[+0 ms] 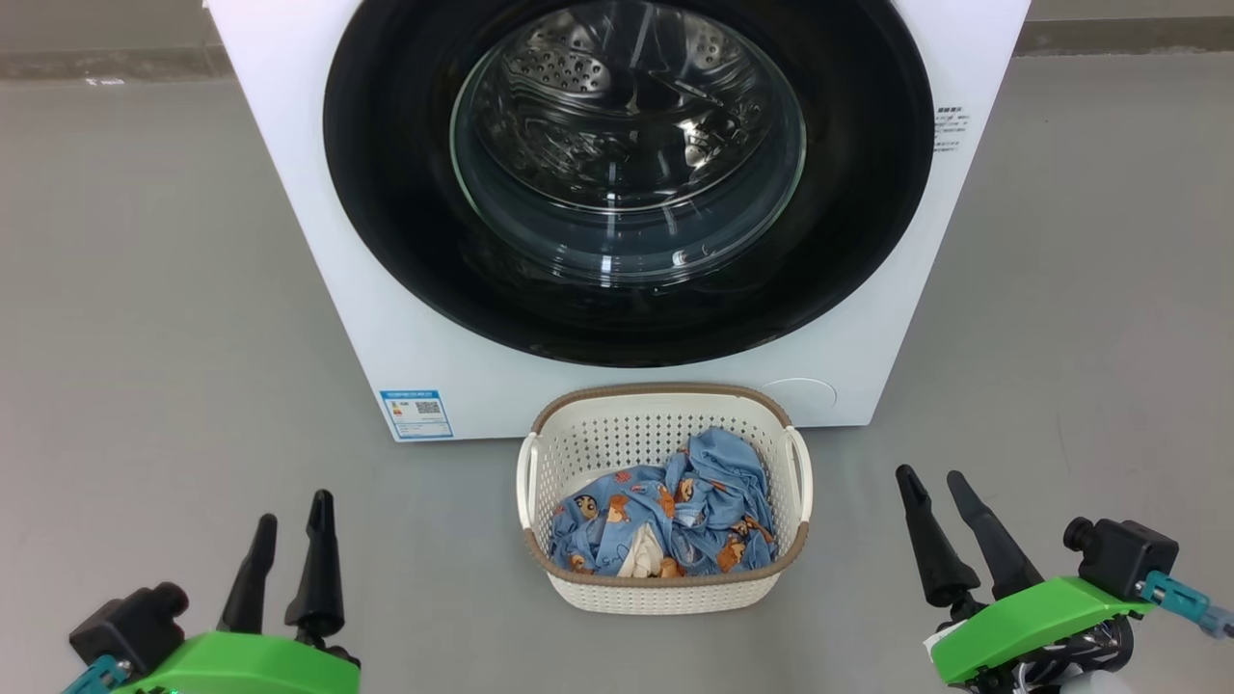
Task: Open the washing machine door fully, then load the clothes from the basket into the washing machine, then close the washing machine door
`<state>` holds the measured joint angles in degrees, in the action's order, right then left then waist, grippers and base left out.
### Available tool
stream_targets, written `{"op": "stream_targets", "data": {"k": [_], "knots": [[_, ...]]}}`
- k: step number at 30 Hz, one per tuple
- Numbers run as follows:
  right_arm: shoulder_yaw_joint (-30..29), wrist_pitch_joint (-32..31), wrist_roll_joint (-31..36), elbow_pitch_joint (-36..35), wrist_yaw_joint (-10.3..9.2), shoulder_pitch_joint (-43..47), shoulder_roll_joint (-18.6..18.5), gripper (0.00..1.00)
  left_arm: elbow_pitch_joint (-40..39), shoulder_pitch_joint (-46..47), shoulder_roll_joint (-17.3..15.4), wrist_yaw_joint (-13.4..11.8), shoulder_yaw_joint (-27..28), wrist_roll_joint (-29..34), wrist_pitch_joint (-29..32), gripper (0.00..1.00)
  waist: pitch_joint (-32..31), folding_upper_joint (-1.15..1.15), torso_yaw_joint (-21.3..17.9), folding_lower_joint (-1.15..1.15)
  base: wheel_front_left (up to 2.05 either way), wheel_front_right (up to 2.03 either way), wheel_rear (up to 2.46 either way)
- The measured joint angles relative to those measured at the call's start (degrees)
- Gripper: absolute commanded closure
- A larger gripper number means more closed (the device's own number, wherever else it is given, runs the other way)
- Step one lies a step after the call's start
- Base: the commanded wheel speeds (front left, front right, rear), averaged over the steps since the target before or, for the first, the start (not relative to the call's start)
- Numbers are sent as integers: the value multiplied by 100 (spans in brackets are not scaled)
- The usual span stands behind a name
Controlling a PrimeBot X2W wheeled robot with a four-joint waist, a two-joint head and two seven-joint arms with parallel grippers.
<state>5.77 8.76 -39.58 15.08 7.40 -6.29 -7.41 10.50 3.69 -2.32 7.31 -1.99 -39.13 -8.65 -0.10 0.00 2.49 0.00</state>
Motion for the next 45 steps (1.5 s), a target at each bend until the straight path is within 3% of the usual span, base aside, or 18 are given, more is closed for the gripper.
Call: {"op": "stream_targets", "data": {"k": [33, 45], "knots": [[120, 550, 2324, 204, 0, -335, -22, 0, 142, 136, 0, 2, 63, 2257, -560, 0, -1, 0, 25, 0, 0, 0, 0], [123, 550, 2346, 203, 0, -340, -21, 0, 144, 140, 0, 2, 73, 2329, -598, 0, 3, 0, 40, 0, 0, 0, 0]]}}
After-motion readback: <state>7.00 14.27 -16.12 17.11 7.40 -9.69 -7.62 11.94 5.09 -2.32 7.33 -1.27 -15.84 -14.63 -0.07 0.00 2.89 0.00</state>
